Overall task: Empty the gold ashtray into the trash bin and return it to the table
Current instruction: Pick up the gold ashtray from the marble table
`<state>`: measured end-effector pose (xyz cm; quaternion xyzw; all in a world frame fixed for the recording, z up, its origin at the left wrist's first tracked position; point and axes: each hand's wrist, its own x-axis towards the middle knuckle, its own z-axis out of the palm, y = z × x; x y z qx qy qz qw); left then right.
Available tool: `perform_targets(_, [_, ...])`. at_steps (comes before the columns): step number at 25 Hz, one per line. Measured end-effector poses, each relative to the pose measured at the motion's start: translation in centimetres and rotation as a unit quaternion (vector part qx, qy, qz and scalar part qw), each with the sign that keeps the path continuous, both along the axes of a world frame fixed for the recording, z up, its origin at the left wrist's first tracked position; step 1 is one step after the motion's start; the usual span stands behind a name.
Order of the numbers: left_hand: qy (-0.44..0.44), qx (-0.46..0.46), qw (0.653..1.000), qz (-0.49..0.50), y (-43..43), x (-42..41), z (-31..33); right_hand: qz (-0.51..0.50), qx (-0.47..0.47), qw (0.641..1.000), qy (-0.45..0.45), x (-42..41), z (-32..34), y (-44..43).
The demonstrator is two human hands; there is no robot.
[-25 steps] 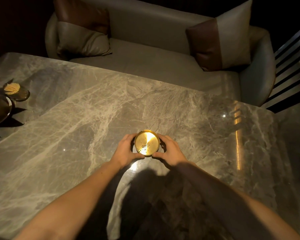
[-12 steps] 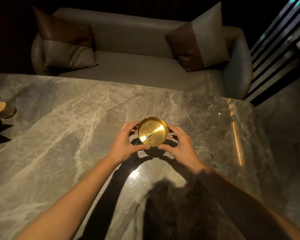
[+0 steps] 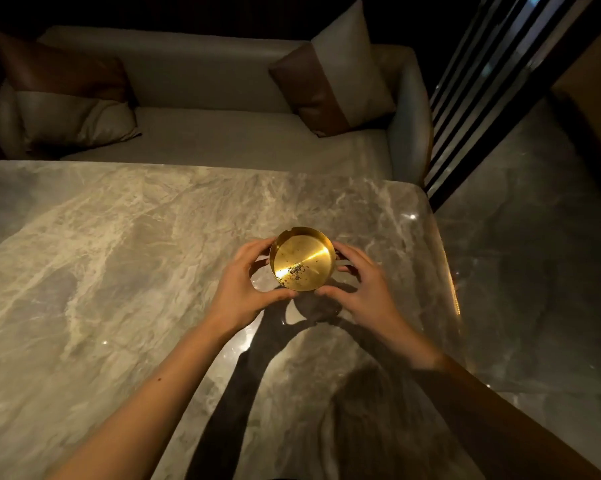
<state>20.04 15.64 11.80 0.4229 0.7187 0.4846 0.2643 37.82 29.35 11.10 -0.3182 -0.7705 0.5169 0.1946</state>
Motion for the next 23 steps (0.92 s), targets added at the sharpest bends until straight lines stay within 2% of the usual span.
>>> perform_targets(6, [0.008, 0.009, 1.000, -0.025, 1.1, 2.3, 1.0, -0.011, -0.015, 1.000, 0.008, 2.9, 0.3, 0.2])
perform_targets(12, [-0.025, 0.017, 0.998, -0.051, 1.1, 1.0, 0.3, -0.038, 0.016, 0.999, -0.022, 2.3, 0.9, -0.7])
perform_targets(17, [-0.074, 0.013, 0.994, -0.074, 0.5, -0.4, -1.0, -0.050, 0.030, 0.997, -0.058, 1.5, 0.6, -1.7])
perform_targets(23, [-0.142, -0.003, 0.987, -0.076, 0.8, 1.4, -2.1, -0.043, 0.049, 0.996, -0.058, 3.9, 0.6, -1.5])
